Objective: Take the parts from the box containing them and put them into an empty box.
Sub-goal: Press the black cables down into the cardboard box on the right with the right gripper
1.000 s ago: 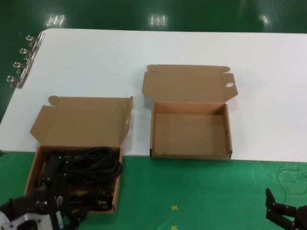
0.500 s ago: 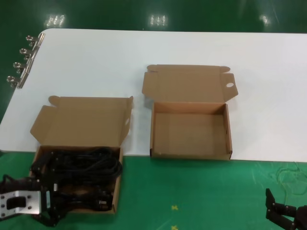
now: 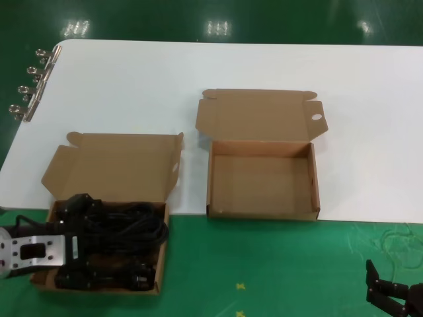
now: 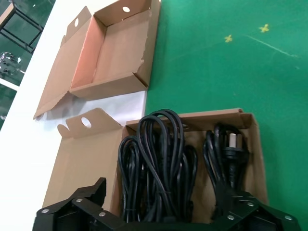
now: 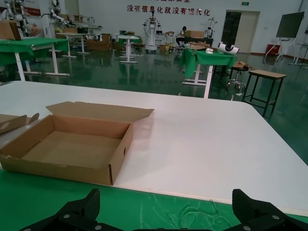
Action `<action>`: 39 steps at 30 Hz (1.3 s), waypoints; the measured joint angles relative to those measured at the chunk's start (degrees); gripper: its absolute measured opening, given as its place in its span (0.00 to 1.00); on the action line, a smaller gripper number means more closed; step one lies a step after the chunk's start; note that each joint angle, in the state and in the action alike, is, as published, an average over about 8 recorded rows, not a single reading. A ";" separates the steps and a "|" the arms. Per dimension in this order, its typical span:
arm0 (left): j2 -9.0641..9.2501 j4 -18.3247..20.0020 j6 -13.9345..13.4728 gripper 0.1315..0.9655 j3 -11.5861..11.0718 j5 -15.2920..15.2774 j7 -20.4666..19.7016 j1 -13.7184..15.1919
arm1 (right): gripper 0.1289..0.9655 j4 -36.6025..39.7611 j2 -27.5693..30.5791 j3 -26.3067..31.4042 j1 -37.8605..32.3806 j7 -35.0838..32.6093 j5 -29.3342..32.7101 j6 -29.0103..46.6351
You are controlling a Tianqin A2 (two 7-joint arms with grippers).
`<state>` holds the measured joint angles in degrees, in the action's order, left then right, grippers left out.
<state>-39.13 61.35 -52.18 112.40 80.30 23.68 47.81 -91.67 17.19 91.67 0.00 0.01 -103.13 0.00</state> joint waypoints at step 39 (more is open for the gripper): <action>2.27 -7.58 0.86 0.10 4.22 -1.23 5.52 4.25 | 1.00 0.00 0.00 0.00 0.00 0.00 0.00 0.00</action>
<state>-36.86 53.77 -51.32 116.62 79.07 29.20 52.06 -91.67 17.19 91.67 0.00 0.01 -103.13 0.00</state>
